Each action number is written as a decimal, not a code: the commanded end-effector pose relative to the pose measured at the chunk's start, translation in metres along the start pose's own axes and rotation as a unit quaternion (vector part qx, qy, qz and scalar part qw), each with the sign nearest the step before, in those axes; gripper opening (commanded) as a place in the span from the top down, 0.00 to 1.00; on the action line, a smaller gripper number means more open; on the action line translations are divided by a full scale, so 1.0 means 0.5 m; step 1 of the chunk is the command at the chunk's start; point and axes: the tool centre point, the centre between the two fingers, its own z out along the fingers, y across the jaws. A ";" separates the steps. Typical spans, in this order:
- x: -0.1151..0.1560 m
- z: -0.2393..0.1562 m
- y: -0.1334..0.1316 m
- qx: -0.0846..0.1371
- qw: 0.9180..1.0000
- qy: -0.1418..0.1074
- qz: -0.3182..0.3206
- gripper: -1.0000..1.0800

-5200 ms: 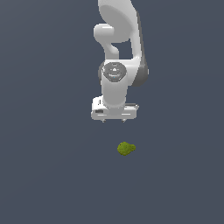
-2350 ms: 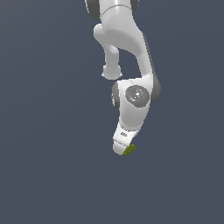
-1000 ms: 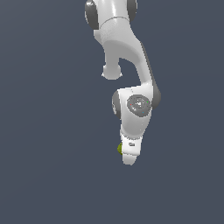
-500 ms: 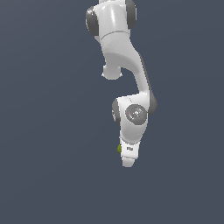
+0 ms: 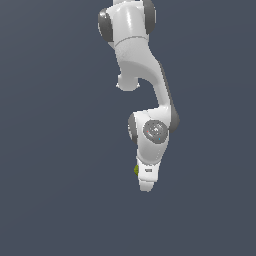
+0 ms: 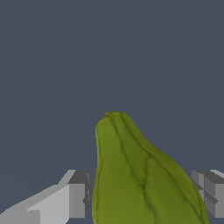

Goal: Pick up the object and move it to a goal position.

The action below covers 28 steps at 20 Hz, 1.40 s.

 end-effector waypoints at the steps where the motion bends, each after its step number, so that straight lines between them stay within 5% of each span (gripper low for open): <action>1: 0.000 -0.001 0.001 -0.001 1.000 0.000 0.000 1.00; 15: -0.021 -0.056 -0.014 0.000 1.000 0.000 0.000 1.00; 28: -0.102 -0.280 -0.066 0.000 1.000 -0.001 -0.001 1.00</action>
